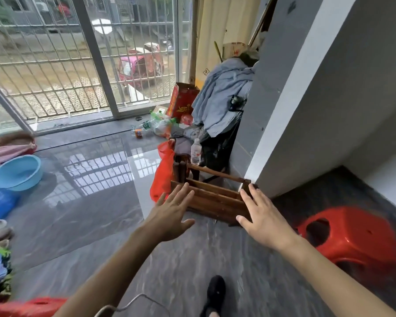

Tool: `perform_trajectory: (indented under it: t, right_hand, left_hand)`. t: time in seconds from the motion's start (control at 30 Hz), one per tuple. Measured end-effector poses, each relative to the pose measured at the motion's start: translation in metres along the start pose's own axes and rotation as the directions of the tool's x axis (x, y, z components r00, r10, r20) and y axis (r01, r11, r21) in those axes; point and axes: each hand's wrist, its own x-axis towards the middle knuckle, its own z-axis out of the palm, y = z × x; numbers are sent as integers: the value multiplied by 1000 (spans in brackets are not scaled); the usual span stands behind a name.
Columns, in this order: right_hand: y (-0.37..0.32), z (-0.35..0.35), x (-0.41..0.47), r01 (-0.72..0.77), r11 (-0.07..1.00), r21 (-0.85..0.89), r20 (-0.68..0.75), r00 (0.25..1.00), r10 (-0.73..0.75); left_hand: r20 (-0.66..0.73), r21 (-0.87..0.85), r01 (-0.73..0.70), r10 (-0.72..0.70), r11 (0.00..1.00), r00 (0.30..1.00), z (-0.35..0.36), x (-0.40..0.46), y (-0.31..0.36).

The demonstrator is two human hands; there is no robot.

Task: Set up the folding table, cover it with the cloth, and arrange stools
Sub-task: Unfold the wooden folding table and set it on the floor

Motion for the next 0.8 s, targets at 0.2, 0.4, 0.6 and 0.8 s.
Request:
perform_trajectory:
  t: [0.2,0.4,0.6,0.8]
  right_hand:
    - [35,8,92,17,999,50,30,999,-18]
    - [77,25,185,36,997,75,60,997,-40]
    - [110,65,270,53,995,81,101,993,-61]
    - [111,141,343,209,975,-77,166,967,-194]
  left_hand:
    - [56,24,62,-64,998,996,-7,90,-26]
    - [68,83,78,-84,993,994,-6,185,-51]
    - [63,88,90,-96,992,993,25,258,-93]
    - [87,53,81,-86,995,992,131,321,-138]
